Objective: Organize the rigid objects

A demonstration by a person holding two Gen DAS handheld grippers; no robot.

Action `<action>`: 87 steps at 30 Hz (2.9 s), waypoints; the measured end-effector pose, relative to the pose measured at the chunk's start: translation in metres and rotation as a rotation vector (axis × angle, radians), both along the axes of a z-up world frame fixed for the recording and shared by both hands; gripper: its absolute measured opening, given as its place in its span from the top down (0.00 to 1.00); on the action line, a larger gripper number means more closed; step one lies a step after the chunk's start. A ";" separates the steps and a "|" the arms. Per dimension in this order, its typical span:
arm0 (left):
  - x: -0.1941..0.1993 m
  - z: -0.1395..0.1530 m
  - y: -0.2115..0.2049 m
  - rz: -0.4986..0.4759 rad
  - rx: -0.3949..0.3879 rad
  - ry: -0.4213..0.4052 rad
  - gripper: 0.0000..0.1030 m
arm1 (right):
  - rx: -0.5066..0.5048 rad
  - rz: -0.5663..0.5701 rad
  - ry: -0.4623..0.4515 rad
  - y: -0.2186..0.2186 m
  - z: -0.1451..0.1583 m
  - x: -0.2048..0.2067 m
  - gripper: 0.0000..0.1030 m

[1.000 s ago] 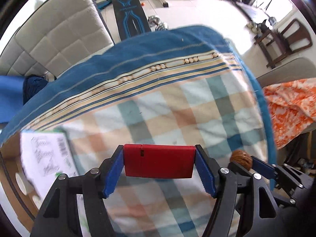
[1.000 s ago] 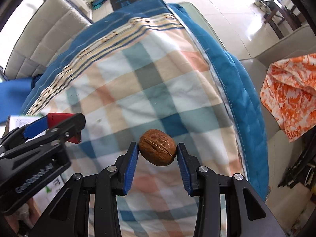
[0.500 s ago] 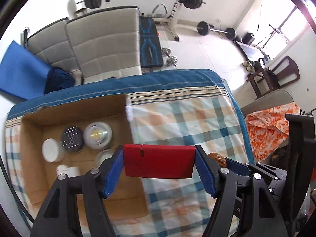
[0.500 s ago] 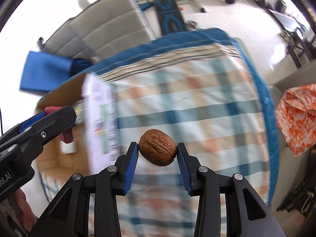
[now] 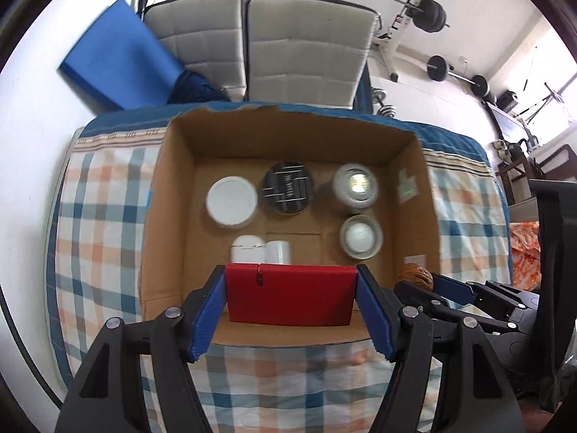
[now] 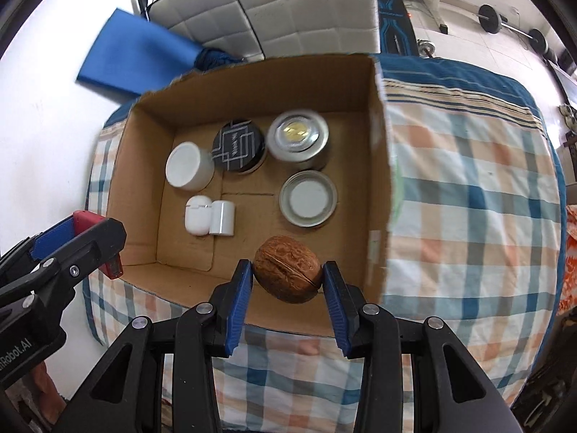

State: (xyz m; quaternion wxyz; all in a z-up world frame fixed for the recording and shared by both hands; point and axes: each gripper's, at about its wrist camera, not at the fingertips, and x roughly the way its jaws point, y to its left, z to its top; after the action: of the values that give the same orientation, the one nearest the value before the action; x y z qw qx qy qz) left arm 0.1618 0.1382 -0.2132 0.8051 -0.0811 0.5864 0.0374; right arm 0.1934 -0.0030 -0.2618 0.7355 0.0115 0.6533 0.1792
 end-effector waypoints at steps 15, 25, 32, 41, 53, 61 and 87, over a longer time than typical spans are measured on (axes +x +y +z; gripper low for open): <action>0.011 -0.071 0.033 -0.030 -0.050 0.105 0.35 | -0.115 -0.026 0.087 0.029 -0.068 0.011 0.59; 0.026 -0.137 0.037 -0.056 -0.121 0.302 0.35 | -0.162 -0.031 0.211 0.036 -0.120 0.028 0.59; 0.029 -0.168 0.039 -0.078 -0.148 0.419 0.34 | -0.195 -0.006 0.289 0.043 -0.145 0.034 0.58; 0.031 -0.174 0.045 -0.048 -0.147 0.468 0.34 | -0.213 -0.024 0.335 0.038 -0.153 0.041 0.49; 0.021 -0.123 0.040 -0.037 -0.096 0.378 0.34 | -0.184 -0.044 0.274 0.023 -0.112 0.042 0.28; 0.001 -0.070 0.038 -0.018 -0.050 0.254 0.23 | -0.188 -0.026 0.170 0.018 -0.056 0.035 0.15; -0.077 0.089 0.013 0.024 0.013 -0.103 0.00 | -0.096 -0.084 -0.137 -0.028 0.109 -0.064 0.00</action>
State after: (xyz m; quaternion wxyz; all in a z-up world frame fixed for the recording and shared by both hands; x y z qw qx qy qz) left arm 0.0846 0.1513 -0.1243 0.8342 -0.0849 0.5429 0.0468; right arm 0.1294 -0.0308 -0.1531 0.7849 -0.0088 0.6083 0.1171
